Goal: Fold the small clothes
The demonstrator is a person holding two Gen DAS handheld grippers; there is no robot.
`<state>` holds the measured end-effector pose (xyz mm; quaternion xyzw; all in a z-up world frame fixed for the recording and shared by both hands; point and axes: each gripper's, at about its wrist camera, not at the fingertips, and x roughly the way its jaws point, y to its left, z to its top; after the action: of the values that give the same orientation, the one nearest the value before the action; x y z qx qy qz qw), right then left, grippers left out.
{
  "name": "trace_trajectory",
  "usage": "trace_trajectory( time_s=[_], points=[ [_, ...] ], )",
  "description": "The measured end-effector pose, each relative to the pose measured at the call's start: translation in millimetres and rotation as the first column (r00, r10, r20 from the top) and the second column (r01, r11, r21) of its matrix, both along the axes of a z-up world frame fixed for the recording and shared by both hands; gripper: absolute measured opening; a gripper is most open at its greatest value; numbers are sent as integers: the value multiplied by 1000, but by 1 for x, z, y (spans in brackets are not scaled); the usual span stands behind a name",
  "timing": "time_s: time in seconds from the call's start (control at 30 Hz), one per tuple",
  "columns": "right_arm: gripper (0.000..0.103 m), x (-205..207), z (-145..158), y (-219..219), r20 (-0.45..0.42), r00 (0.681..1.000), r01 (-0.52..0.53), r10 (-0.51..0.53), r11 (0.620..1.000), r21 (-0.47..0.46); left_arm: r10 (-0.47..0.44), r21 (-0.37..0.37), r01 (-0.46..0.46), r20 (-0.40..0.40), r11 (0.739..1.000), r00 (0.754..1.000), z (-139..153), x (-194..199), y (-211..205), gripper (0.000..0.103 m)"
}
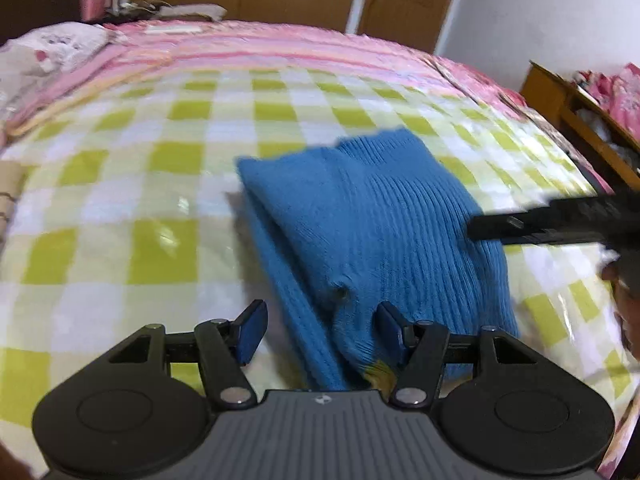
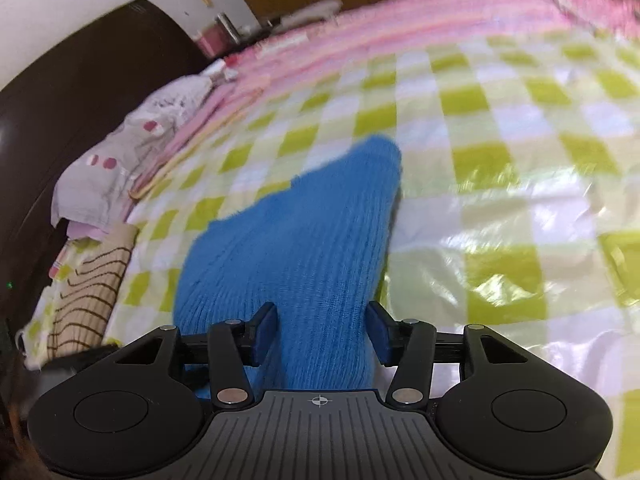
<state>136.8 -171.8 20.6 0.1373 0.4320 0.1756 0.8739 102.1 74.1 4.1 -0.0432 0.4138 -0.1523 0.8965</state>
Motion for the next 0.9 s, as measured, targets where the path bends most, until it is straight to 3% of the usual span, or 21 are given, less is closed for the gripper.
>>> trace_trajectory(
  time_s=[0.07,0.23,0.4,0.6,0.73,0.9],
  points=[
    [49,-18,15,1,55,998,-35,36,999,-19,15,5,-15,21,1000,1000,11,-1,6,63],
    [49,-57,57,-10,131,987,-96,90,995,40,-2,48,-4,128,999,992,51,-16,8,64],
    [49,-90,78,-12,204,972,-112,117,993,-37,-13,96,-2,150,995,989,59,-30,3,65],
    [49,-104,32,37,161,954,-229,252,962,-147,12,142,-25,96,990,995,32,-11,-18,65],
    [49,-111,9,75,222,914,-278,340,922,-269,17,177,-34,97,984,995,23,6,-28,65],
    [48,-102,-10,102,236,886,-323,399,896,-304,16,207,-35,94,978,995,16,25,-35,65]
  ],
)
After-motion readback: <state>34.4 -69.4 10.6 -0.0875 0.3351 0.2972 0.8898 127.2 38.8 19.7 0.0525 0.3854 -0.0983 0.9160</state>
